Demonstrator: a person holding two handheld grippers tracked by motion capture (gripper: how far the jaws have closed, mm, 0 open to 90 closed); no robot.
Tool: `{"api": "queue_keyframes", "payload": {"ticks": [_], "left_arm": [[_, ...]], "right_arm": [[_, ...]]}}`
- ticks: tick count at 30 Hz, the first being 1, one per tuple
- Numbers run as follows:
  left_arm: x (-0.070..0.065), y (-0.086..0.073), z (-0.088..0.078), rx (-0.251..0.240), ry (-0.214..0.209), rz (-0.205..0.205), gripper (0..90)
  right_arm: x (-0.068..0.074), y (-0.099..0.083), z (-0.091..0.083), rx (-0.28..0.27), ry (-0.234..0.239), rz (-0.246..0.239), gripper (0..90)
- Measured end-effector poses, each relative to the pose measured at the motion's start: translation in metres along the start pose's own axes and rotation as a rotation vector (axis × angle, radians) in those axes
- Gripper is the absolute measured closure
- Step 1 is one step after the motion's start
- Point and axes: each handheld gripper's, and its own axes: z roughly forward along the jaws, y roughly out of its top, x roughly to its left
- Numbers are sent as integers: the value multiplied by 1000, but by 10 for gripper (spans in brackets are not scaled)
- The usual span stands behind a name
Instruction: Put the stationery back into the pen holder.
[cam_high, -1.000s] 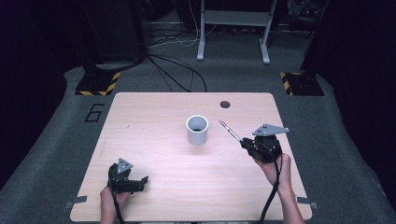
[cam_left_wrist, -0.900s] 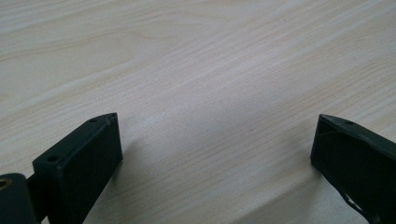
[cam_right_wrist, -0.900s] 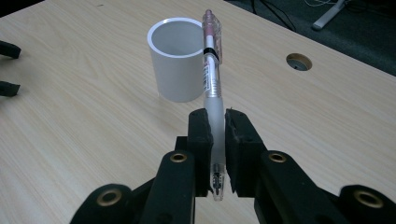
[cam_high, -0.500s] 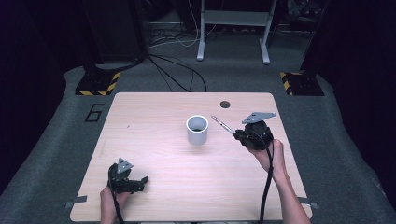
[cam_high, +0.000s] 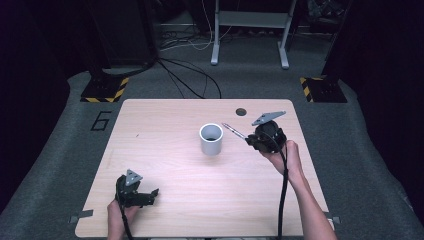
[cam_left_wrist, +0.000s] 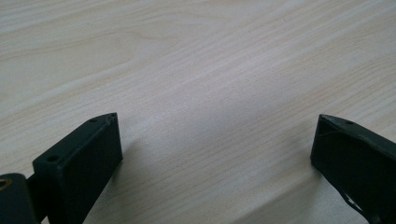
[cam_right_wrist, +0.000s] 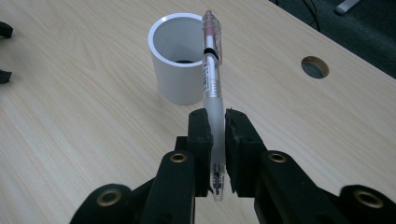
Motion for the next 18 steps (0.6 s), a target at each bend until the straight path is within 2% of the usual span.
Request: {"api": "queue_keyframes", "payload": {"ticks": [1,3,10,18], "left_arm": [[0,0,0,0,0,0,21],[0,0,0,0,0,0,21],[0,0,0,0,0,0,21],[0,0,0,0,0,-1,20]], "right_arm": [[0,2,1,1,5,4,811],[-2,7,6,15,12,-19,811],[-3,14,15,64,32,-26,811],[-4,23,22,83,37,-52,811]]}}
